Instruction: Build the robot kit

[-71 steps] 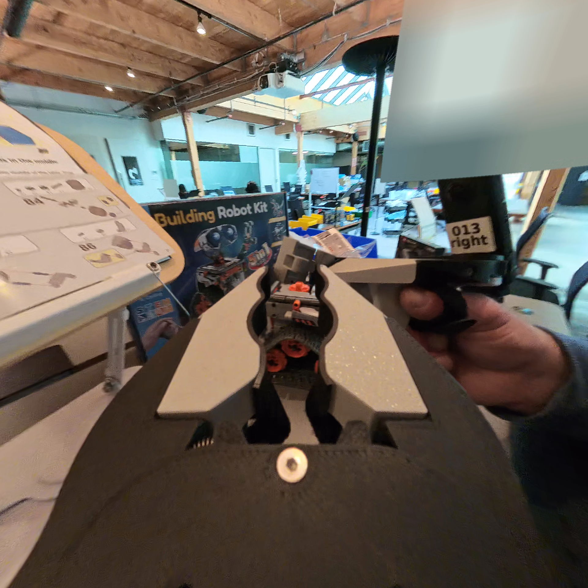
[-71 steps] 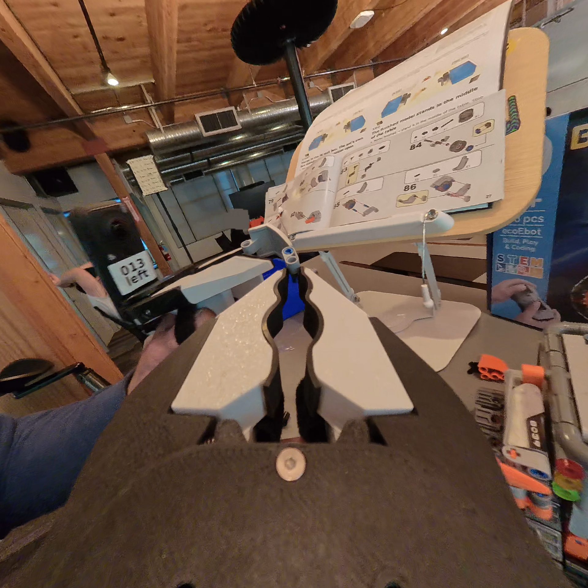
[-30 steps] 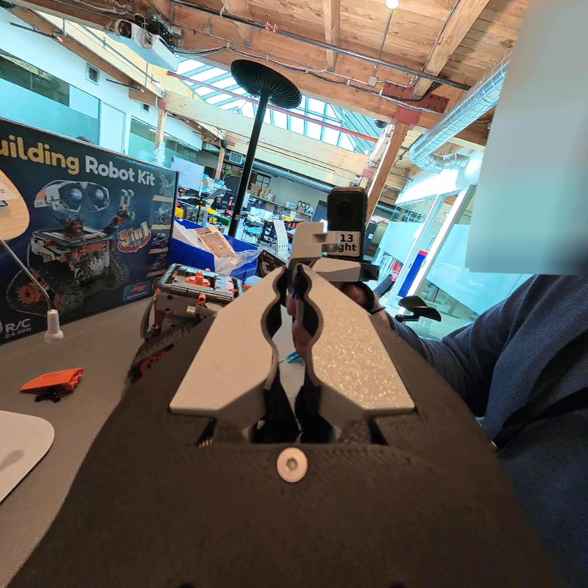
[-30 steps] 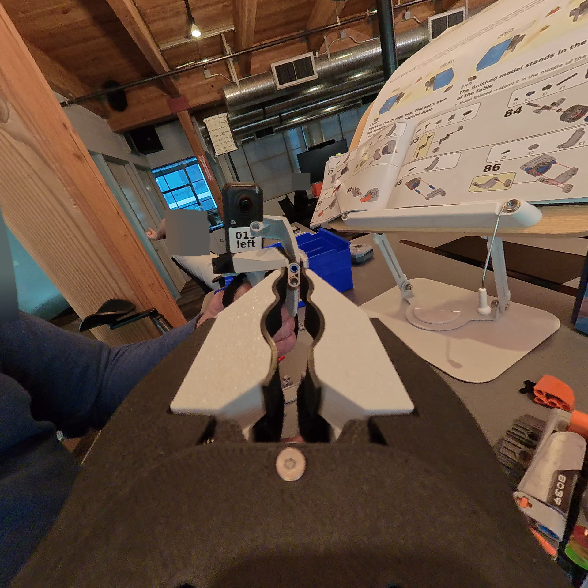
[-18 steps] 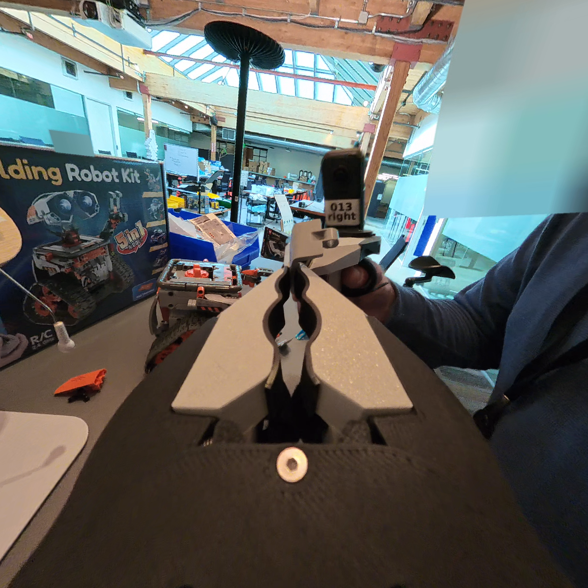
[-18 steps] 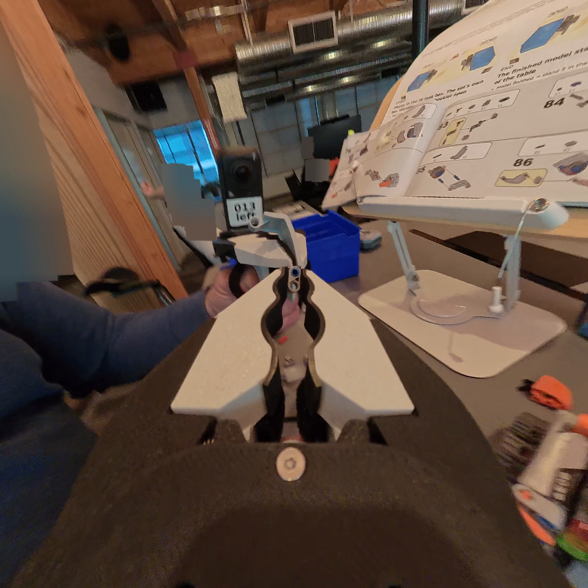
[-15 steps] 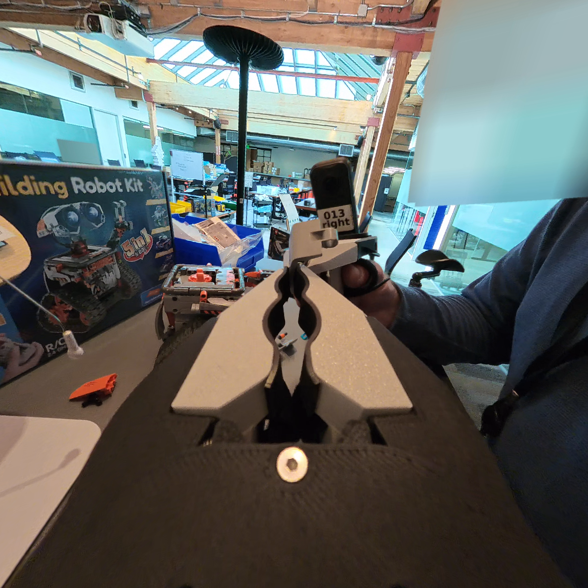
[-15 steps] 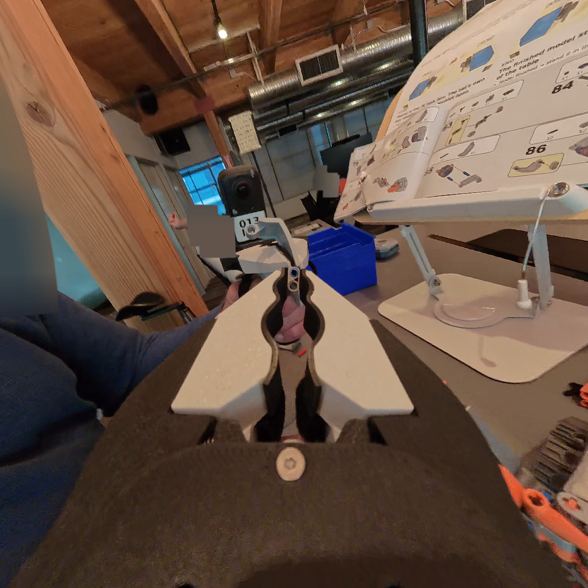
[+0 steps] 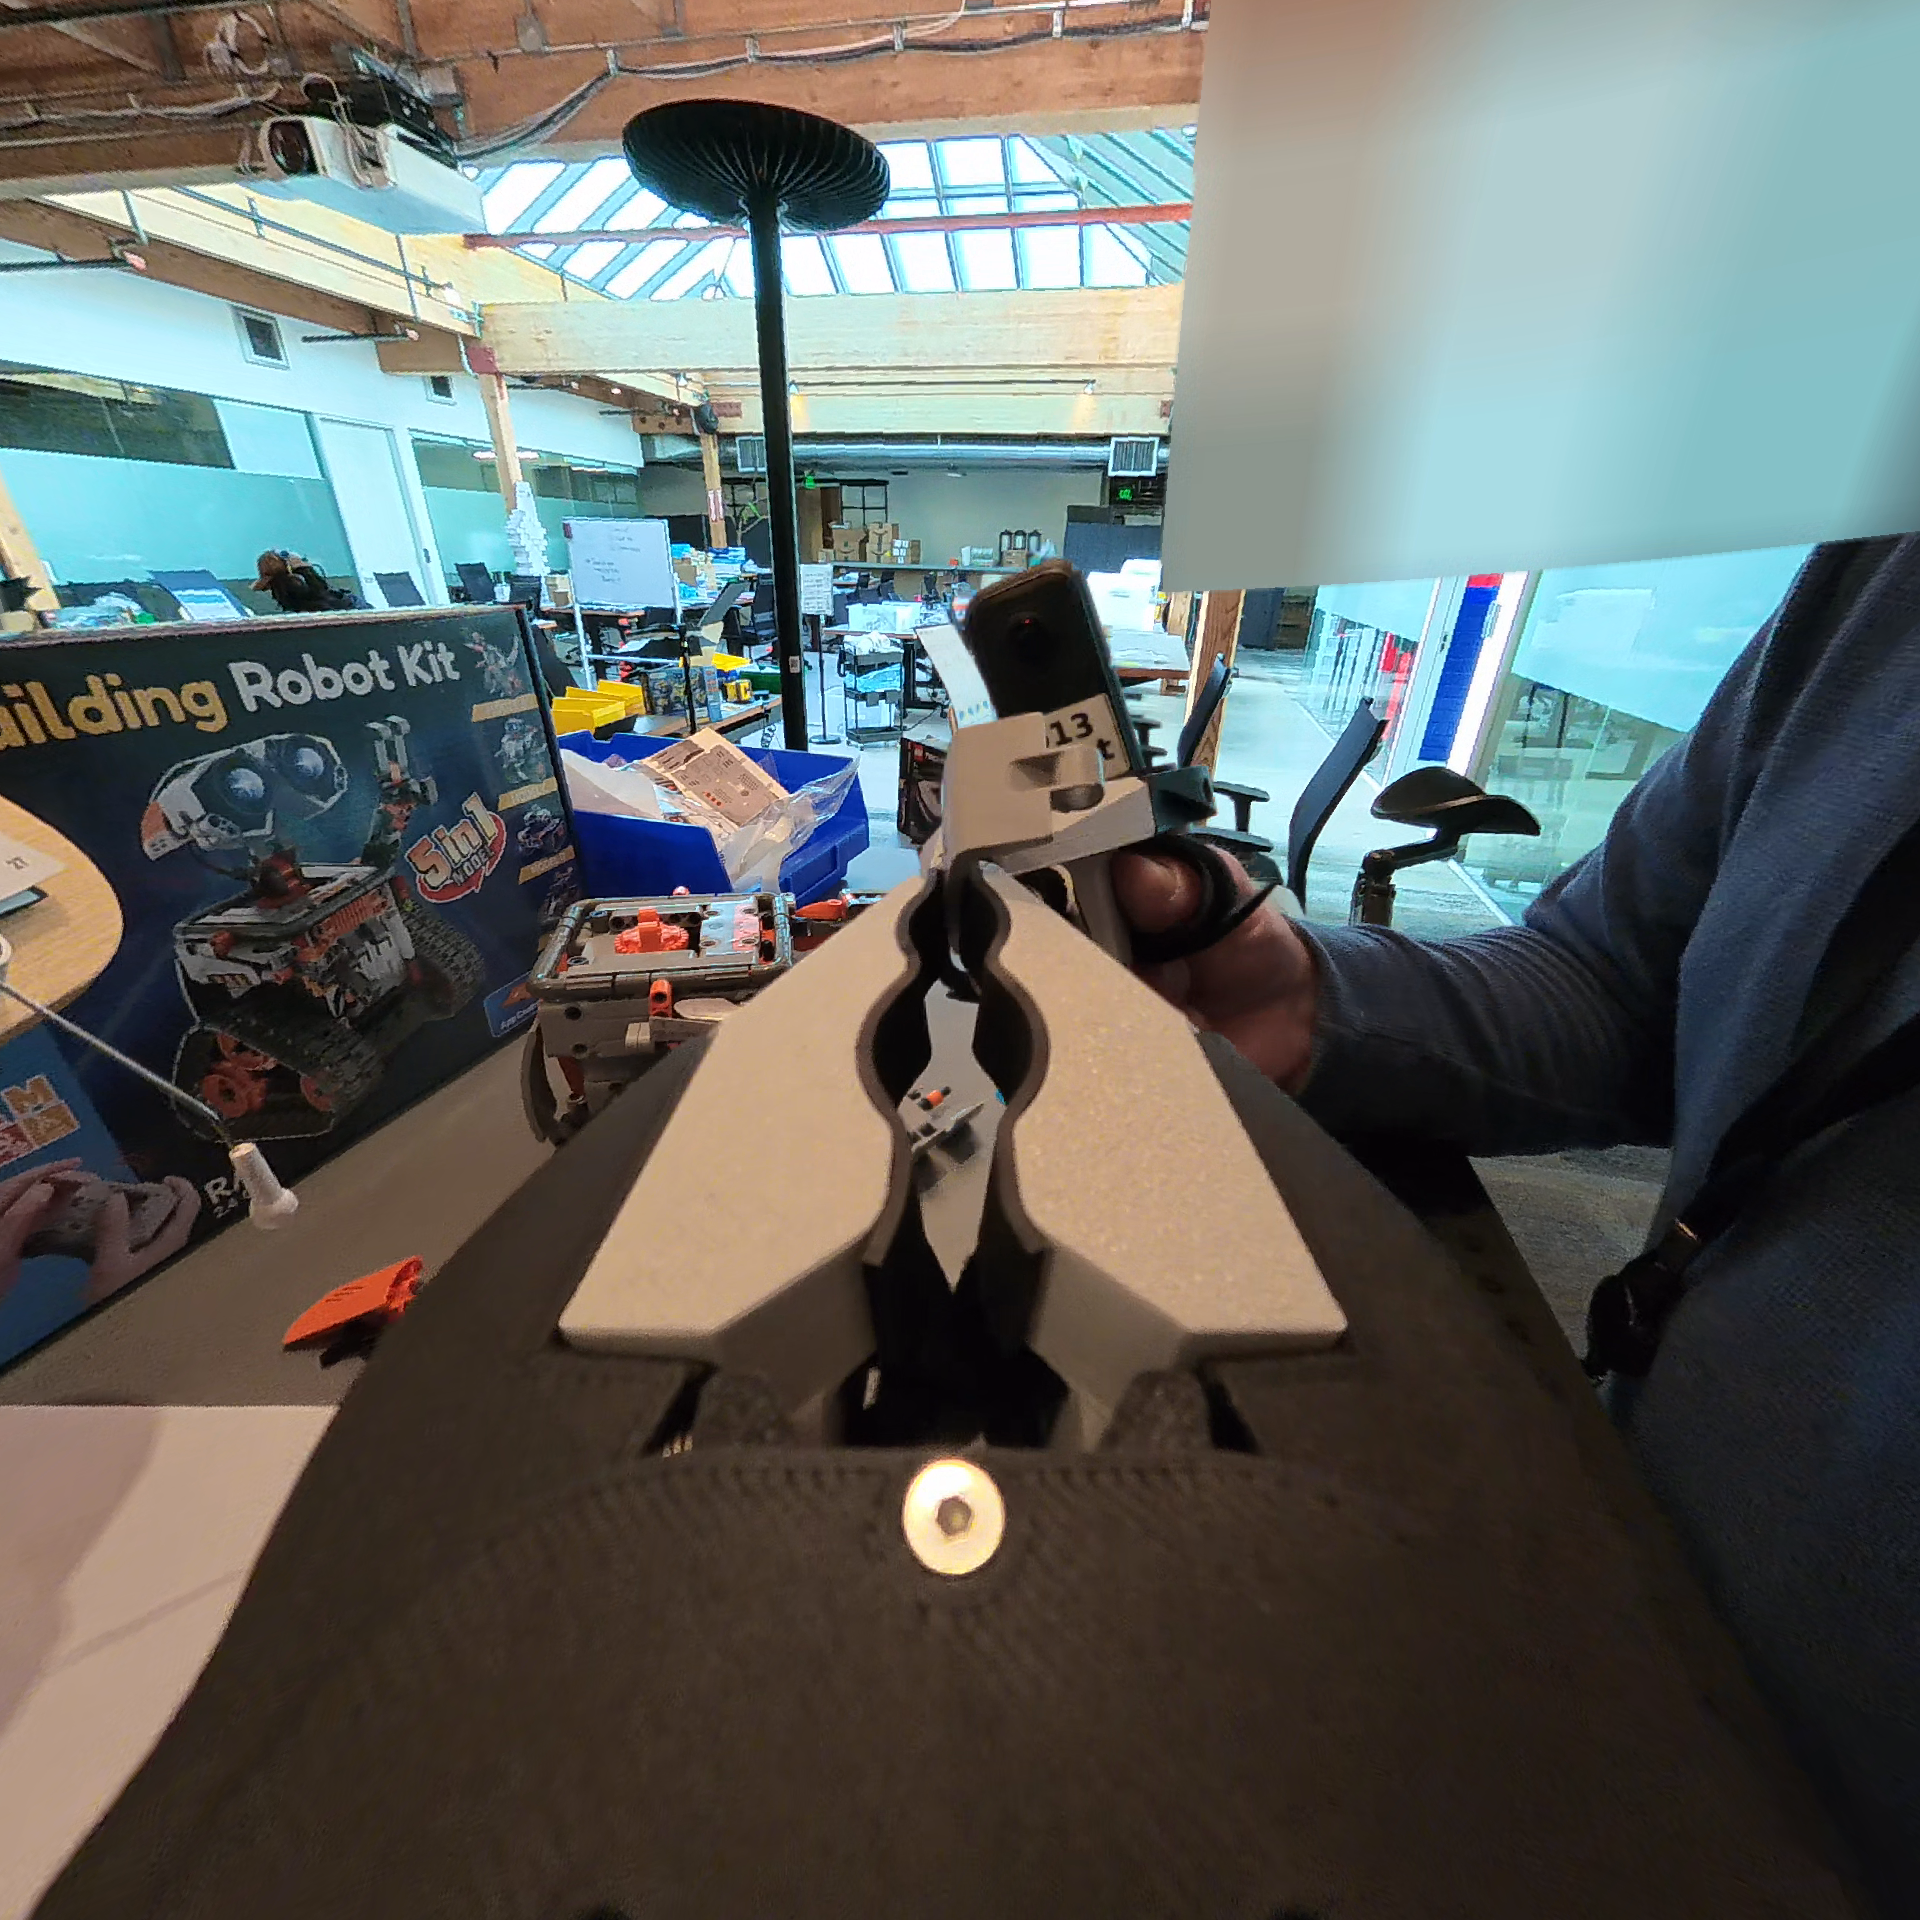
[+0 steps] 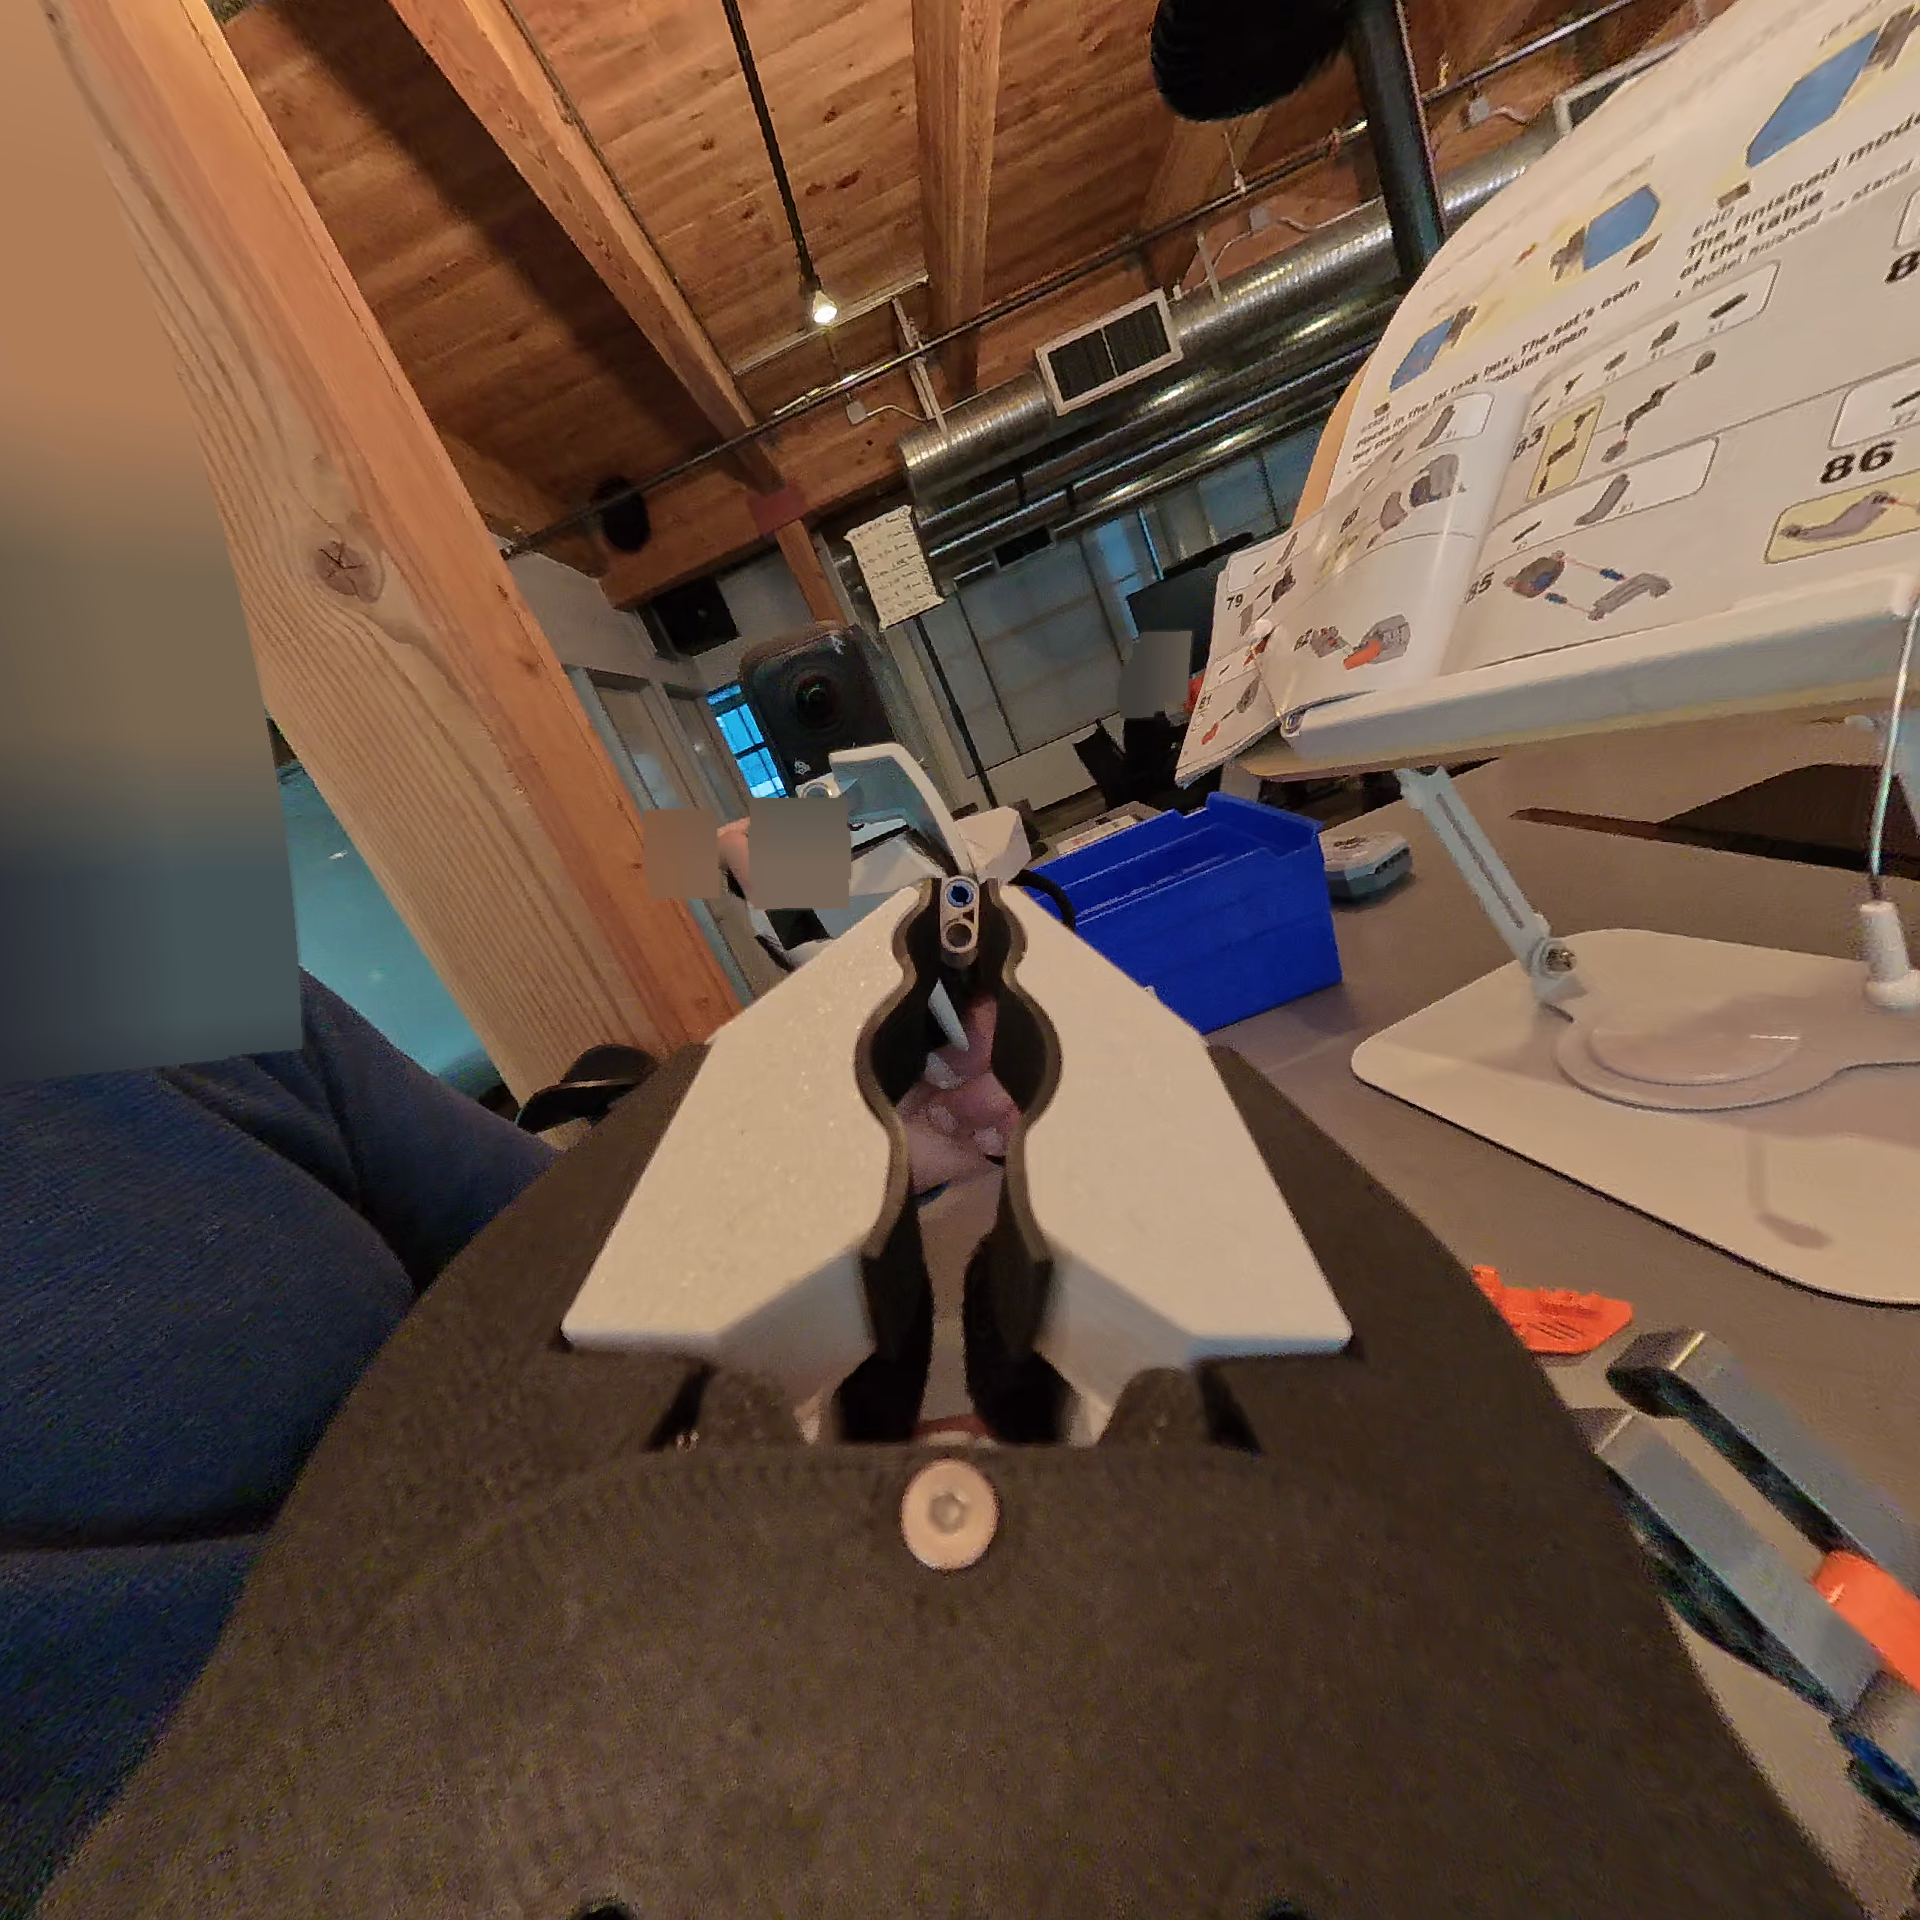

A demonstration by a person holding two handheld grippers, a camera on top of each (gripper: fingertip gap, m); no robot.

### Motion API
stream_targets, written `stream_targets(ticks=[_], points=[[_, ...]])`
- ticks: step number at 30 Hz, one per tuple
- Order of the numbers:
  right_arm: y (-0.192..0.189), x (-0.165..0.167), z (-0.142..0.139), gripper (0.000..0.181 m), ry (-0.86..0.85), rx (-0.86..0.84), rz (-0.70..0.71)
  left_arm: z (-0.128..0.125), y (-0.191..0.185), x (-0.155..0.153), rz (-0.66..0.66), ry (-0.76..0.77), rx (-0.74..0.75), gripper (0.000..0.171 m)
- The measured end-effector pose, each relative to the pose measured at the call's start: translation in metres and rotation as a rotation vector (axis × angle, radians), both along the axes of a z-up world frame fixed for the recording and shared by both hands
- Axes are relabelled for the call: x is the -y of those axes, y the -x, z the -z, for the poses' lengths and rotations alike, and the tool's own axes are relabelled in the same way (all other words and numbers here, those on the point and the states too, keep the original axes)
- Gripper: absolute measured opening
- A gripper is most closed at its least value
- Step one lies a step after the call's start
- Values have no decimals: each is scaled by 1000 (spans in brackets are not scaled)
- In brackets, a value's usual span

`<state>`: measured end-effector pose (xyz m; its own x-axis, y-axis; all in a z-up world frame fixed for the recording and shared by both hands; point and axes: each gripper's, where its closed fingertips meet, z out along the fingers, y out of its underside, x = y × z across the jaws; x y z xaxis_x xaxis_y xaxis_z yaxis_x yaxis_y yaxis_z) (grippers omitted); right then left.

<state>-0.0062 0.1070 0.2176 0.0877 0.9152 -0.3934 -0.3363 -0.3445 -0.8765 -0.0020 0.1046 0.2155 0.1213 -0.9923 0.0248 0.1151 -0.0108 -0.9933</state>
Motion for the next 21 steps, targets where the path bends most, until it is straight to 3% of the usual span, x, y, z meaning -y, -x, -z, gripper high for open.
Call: stream_targets(ticks=[1, 2, 4, 7, 9, 11, 13, 15, 21], points=[[-1, 1, -3, 4, -5, -16, 10, -3, 1, 1, 3, 8, 21, 0], [-21, -7, -20, 3, 11, -139, 63, -9, 15, -7, -34, 30, 77, 0], [-82, -40, -29, 2, 47, -237, 243, -17, 51, -27, -143, 56, 170, 0], [-37, -13, -10, 4, -51, 12, 146, 12, 20, -26, -125, 43, -16, 0], [-24, -16, 16, 4, -49, 207, 107, 13, 20, -27, -70, 151, 52, 0], [-19, -11, 40, 4, -18, 318, 47, 20, 26, -40, -105, 211, 65, 0], [-13, -7, 94, 5, -3, 599, 0, 24, 25, -43, -89, 241, 52, 0], [-7, 8, 120, 5, 9, 714, -90, 34, 22, -48, -101, 283, 29, 0], [-4, 19, 181, 16, -50, 1049, -124, 59, 6, -52, -82, 406, -31, 0]])
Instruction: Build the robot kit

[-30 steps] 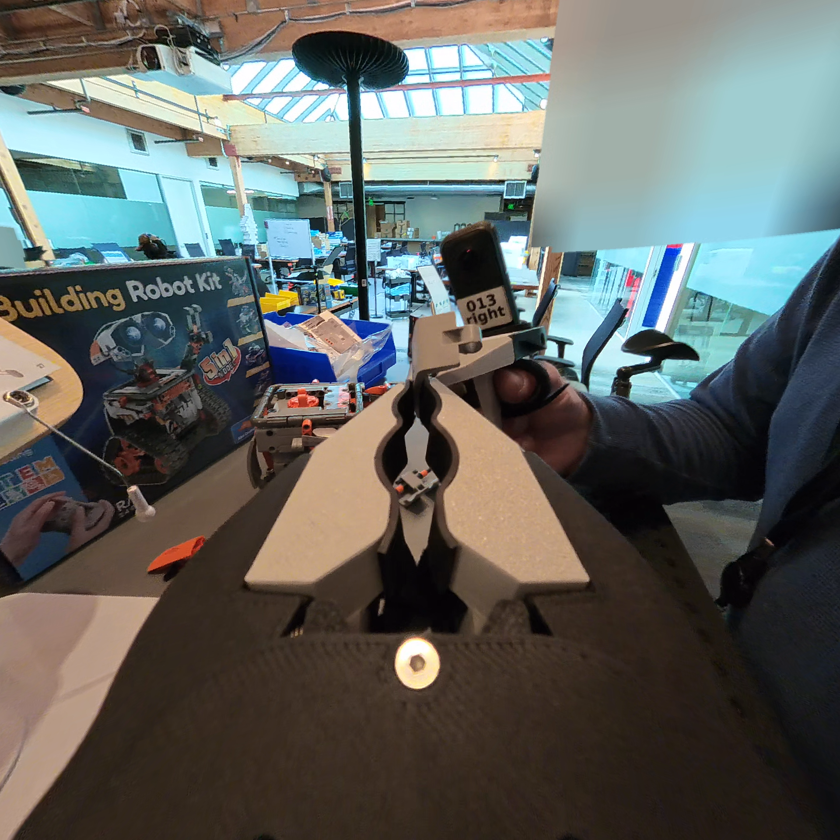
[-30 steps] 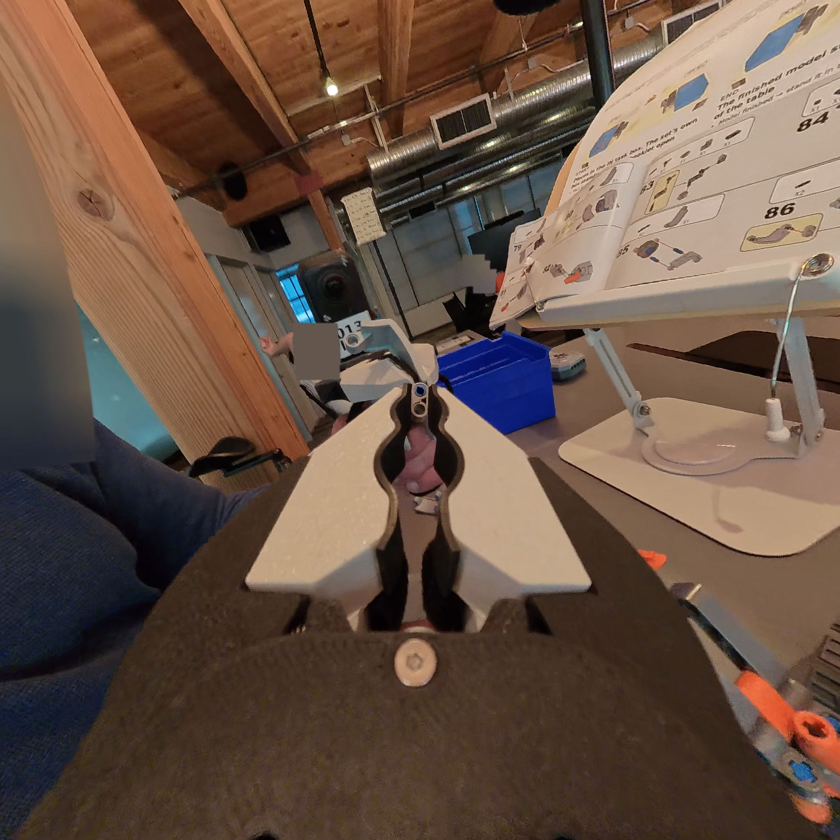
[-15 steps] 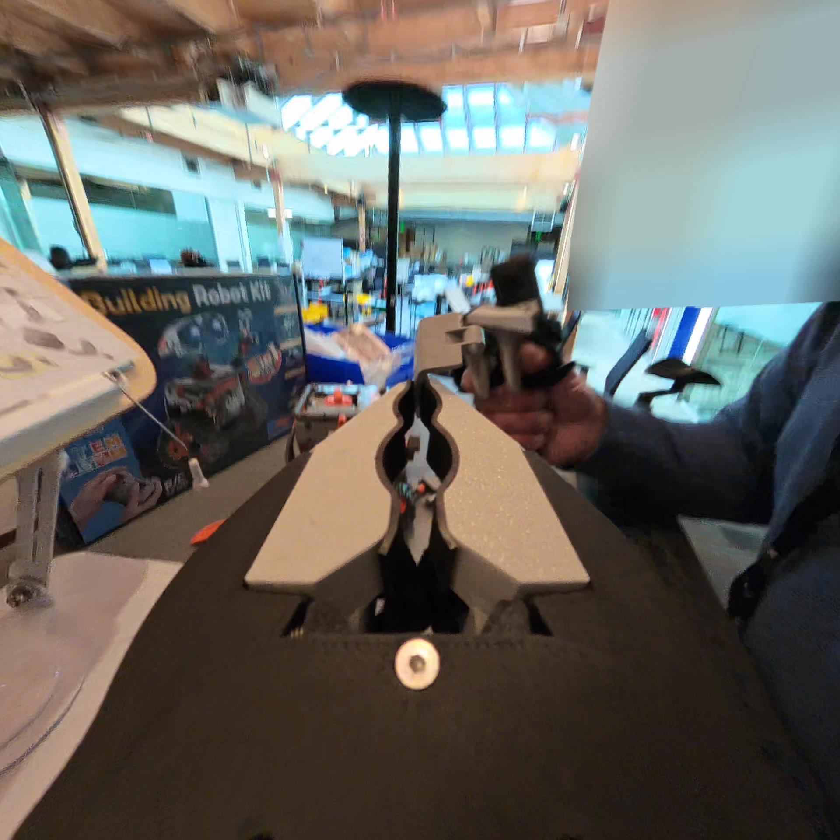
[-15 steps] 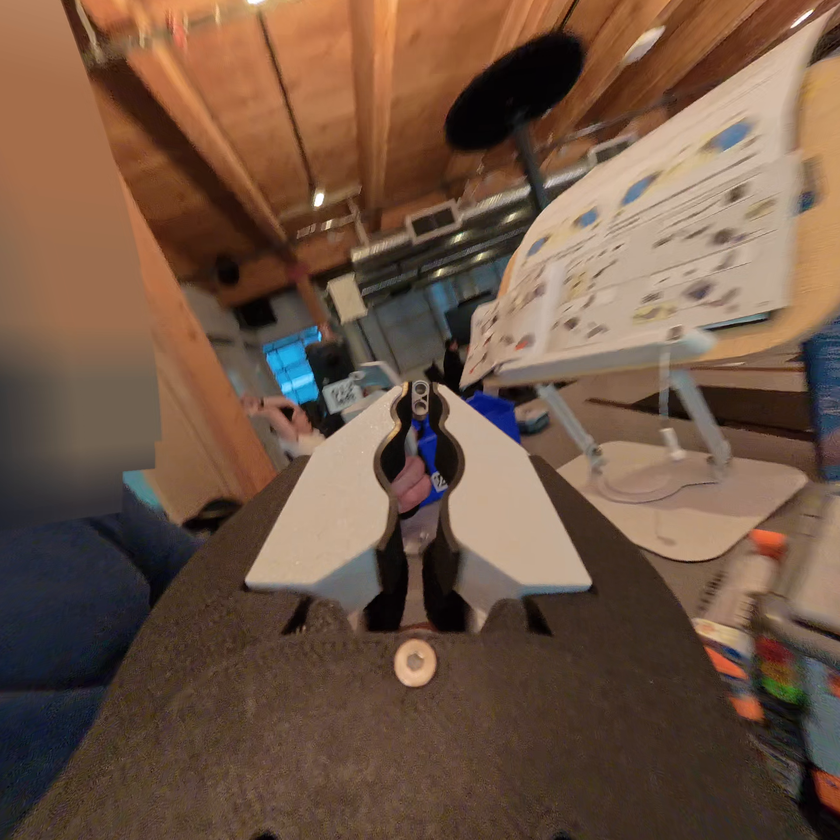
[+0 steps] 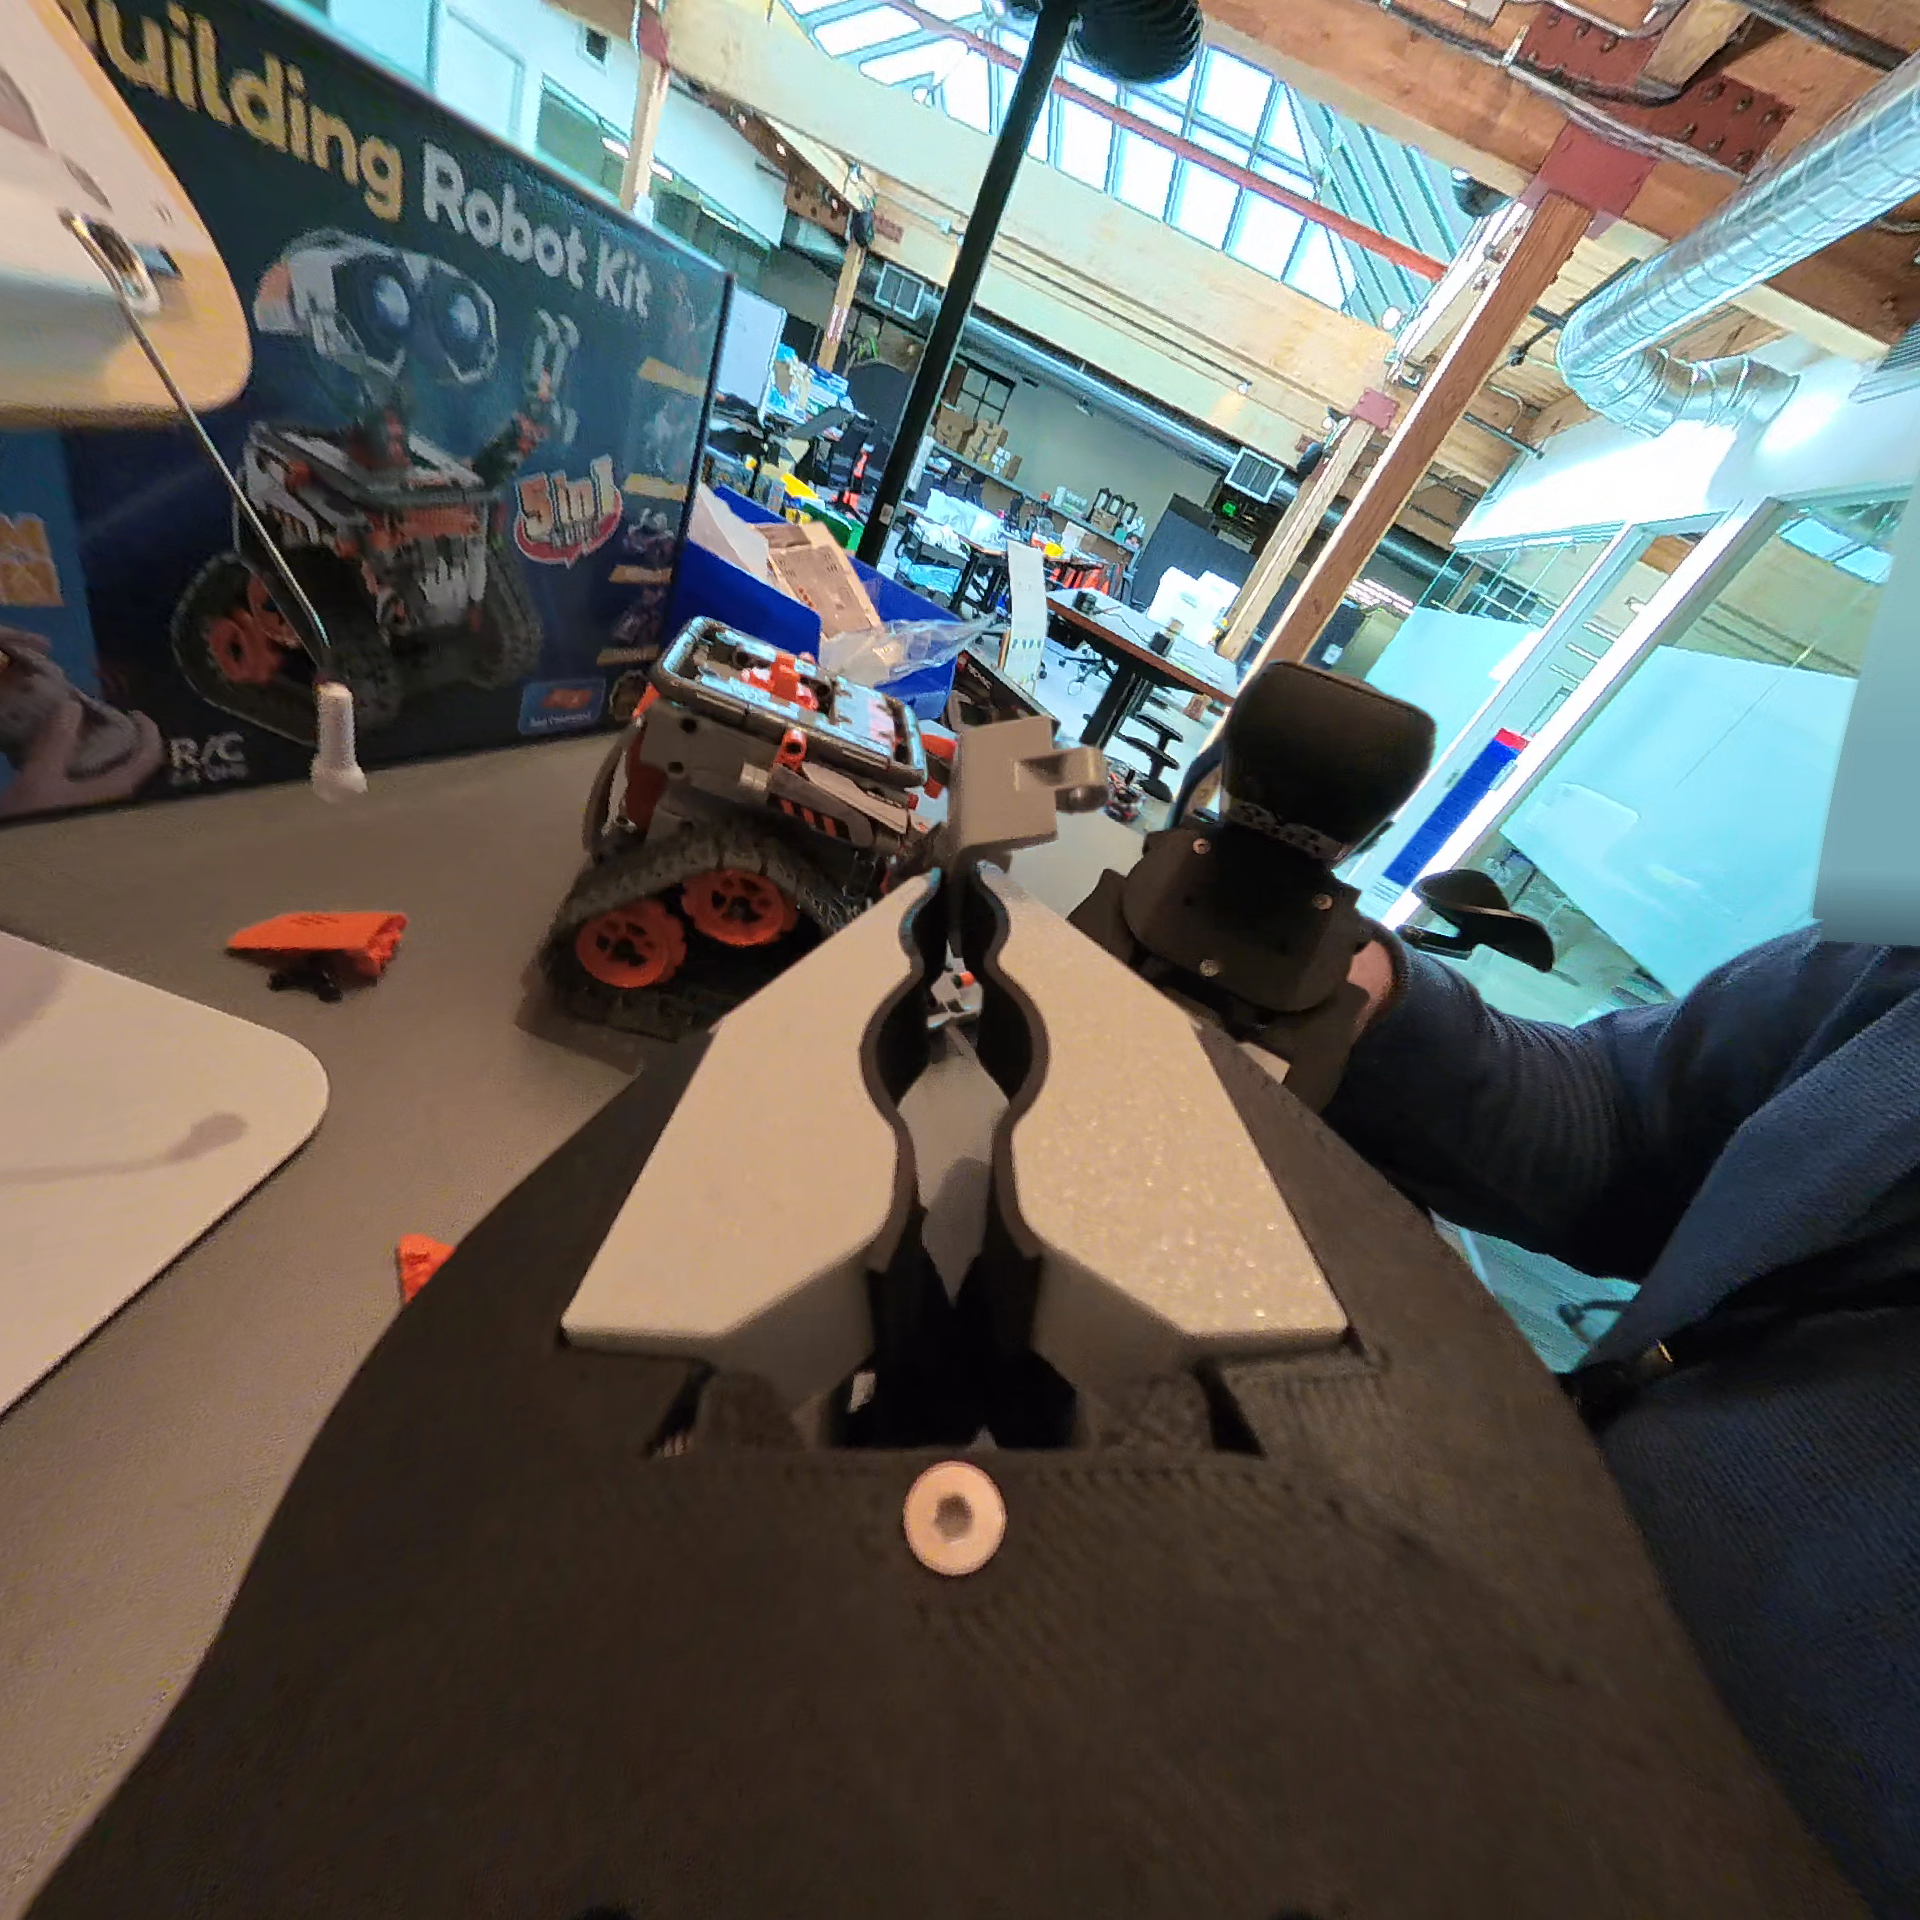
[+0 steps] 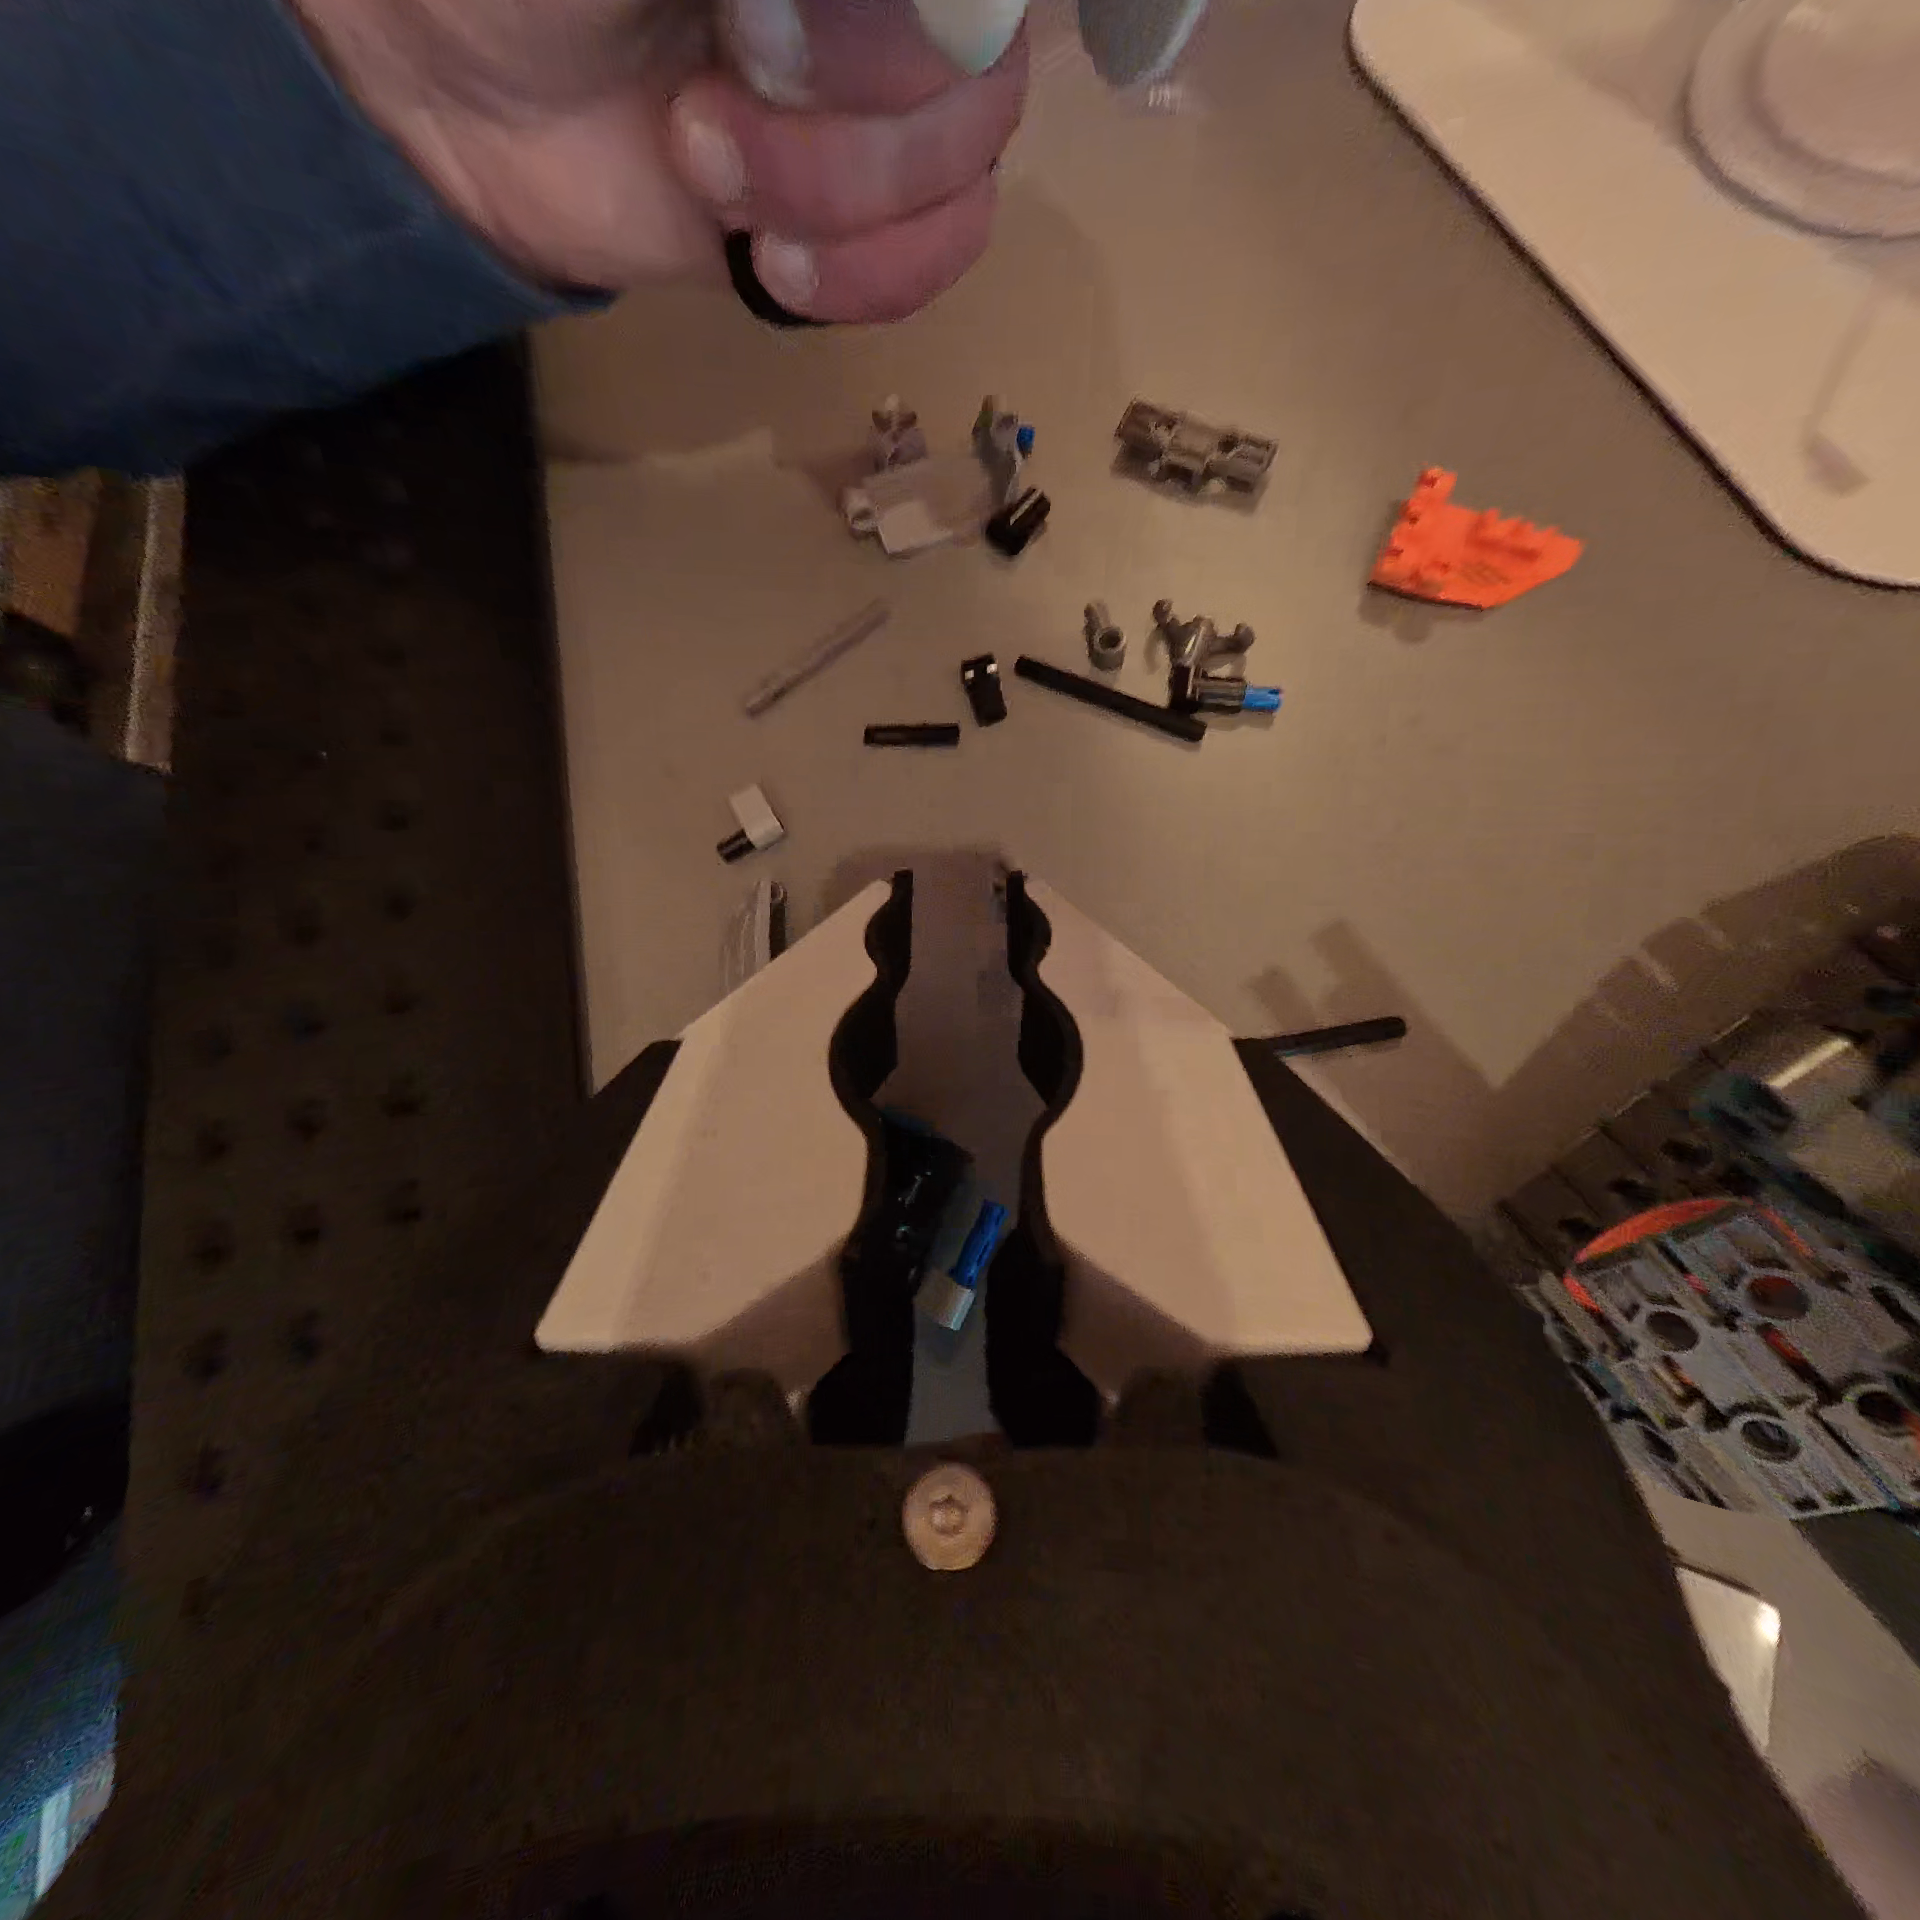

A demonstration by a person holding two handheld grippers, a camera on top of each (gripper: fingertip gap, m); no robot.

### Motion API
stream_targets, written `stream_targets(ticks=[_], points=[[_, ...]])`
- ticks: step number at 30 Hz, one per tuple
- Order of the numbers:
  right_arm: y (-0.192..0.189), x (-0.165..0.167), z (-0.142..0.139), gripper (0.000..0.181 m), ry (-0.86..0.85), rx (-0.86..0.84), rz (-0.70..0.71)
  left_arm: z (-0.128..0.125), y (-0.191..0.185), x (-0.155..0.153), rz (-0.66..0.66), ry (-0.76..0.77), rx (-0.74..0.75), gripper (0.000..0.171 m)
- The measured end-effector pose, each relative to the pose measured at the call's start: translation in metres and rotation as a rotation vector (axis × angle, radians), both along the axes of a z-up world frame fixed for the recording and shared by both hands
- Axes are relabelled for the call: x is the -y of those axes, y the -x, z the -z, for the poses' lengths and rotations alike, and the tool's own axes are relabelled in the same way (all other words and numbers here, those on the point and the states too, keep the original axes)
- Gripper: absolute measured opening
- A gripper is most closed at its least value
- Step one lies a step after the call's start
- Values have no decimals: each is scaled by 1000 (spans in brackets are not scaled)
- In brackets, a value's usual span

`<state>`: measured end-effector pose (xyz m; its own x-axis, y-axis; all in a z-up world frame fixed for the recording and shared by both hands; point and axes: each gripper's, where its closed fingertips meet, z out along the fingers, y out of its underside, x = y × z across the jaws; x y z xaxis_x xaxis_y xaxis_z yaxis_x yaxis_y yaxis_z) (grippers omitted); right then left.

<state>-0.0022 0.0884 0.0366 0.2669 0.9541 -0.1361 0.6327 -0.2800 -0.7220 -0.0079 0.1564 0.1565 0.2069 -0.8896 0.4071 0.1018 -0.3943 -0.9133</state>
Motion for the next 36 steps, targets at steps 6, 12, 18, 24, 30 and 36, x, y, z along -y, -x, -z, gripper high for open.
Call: stream_targets(ticks=[6, 12, 18, 24, 30, 36], points=[[4, -16, -54, 22, -40, -272, 58, 2, -4, 6, 46, 7, 3, 0], [-6, -40, -118, 12, -19, -595, 146, -1, -14, 18, 97, -20, -4, 0], [-7, -43, -126, 19, -294, -513, 190, -6, -15, 15, 61, 5, 26, 0], [-3, -45, -125, 14, -284, -511, 226, -9, -19, 19, 77, 3, 45, 0], [-6, -40, -129, 7, -93, -631, 189, -12, -20, 25, 104, -34, 33, 0], [-12, -44, -133, 26, -325, -561, 264, -17, -15, 15, 54, 15, 97, 0]])
